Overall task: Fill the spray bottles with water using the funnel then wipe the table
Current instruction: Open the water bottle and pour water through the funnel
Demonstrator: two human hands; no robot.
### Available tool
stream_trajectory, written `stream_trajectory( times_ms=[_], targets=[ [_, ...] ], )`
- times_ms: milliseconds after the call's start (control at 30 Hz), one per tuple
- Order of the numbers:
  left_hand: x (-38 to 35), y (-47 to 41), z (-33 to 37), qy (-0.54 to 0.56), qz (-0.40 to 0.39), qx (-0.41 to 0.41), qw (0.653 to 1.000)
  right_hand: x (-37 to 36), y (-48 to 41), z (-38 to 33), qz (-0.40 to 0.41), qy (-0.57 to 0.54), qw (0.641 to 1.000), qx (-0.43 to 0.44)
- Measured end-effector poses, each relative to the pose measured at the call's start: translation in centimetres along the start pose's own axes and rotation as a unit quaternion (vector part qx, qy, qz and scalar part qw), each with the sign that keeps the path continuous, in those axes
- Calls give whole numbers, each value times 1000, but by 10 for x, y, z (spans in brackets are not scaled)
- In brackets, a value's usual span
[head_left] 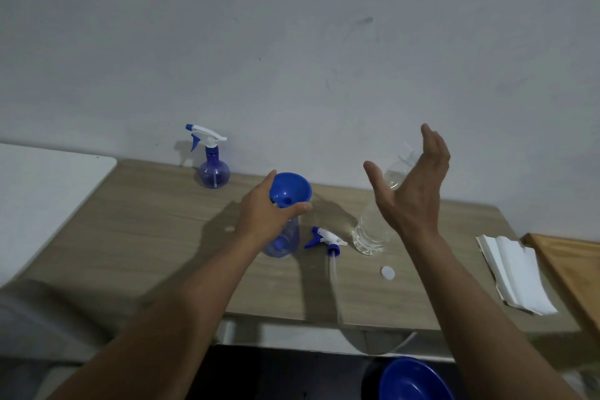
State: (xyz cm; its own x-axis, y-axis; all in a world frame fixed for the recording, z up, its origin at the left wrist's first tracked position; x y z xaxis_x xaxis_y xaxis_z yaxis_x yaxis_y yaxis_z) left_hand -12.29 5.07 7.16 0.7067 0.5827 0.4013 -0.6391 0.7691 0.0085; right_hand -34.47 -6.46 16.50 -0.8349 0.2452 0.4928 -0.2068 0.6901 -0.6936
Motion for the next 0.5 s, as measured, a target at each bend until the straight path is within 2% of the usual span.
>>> stream_trajectory(
  times_ms=[67, 133, 167, 233, 333, 400, 500],
  targets=[
    [-1, 0, 0, 8, 0, -2, 1000, -8, 1, -24, 10, -15, 999, 46],
    [-3, 0, -1, 13, -2, 1, 1000, -23, 4, -44, -16, -40, 997, 68],
    [-3, 1, -1, 16, -5, 1, 1000, -32, 6, -52, -52, -53, 995, 67],
    [-4, 2, -2, 50, -10, 6, 999, -54, 13, -64, -175, -66, 982, 35],
    [-6, 3, -8, 73, -9, 9, 997, -88, 25, -67, -349, -30, 937, -14],
    [-5, 3, -18, 52, 3, 11, 999, -105, 31, -63, -413, -8, 910, -37],
    [-4, 1, -43, 26, 0, 43, 999, -118, 35, -57, -456, 9, 888, -54]
  ],
)
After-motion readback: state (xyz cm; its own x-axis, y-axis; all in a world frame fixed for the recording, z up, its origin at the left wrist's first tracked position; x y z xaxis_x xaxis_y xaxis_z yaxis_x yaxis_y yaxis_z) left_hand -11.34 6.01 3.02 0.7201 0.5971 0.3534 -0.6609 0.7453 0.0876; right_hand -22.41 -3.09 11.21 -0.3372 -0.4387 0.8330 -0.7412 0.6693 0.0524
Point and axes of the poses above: each hand's wrist, its own y-axis away from the middle knuckle, its own x-axis out of the back of the hand, z = x × y, the point moved 4 cm from there along -y, towards the middle knuckle
